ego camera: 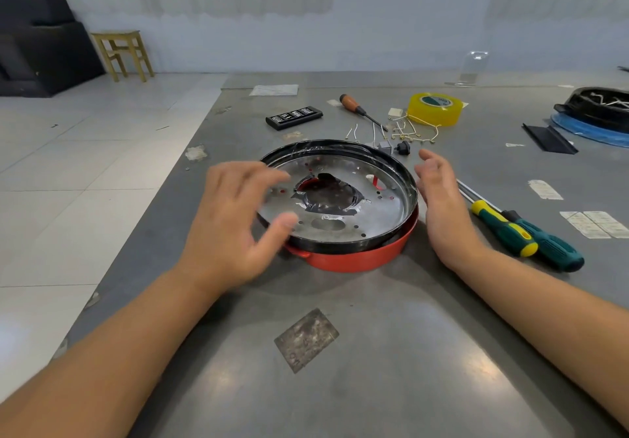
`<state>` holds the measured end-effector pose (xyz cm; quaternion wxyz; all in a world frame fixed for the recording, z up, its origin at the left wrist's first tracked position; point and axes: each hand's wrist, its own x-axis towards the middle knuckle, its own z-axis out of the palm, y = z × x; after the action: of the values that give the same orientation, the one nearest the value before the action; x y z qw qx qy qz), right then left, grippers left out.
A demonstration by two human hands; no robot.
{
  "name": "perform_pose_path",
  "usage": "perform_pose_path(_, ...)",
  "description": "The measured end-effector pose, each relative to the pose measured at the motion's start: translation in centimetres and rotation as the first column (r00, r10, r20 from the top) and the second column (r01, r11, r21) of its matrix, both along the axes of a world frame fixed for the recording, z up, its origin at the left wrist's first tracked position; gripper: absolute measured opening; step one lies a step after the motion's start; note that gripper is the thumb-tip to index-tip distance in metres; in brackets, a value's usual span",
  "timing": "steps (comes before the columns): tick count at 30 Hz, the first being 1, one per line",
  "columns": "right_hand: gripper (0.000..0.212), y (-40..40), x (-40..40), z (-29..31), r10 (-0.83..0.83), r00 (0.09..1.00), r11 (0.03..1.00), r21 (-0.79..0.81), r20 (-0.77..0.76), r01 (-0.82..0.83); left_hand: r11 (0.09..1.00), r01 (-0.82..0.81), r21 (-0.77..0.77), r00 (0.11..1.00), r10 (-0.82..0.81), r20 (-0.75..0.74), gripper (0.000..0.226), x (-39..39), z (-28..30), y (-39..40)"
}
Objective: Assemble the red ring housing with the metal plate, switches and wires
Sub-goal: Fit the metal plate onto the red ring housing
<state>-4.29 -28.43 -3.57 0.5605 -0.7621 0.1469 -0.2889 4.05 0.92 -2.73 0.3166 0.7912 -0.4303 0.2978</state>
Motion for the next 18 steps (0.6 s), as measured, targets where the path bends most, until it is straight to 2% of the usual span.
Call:
perform_pose_path(2,0.062,0.3,-1.0,0.1,0.051,0.998,0.993,-0.106,0.037,-0.047,0.967,0.165,0.196,0.969,-0.196,0.151,0.044,-0.8,0.0,-0.7)
perform_pose_path(5,0.055,0.5,-2.5,0.1,0.129,0.989,0.981,-0.159,0.078,-0.116,0.92,0.201,0.337,0.943,-0.275,0.189,0.03,-2.0,-0.2,-2.1)
perform_pose_path(8,0.058,0.1,-3.8,-0.2,0.202,0.978,0.972,-0.137,0.051,-0.193,0.915,0.17,0.366,0.932,-0.27,0.243,0.02,-2.2,-0.5,-2.7)
perform_pose_path(13,0.084,-0.7,-3.7,-0.4,0.209,0.978,0.969,-0.131,-0.014,-0.209,0.923,0.172,0.345,0.924,-0.273,0.269,0.018,-2.2,-1.0,-2.7)
perform_pose_path(18,0.095,-0.9,-3.3,-0.6,0.24,0.971,0.971,0.009,0.018,-0.241,0.919,0.175,0.352,0.918,-0.282,0.28,0.015,-2.1,-1.0,-2.6)
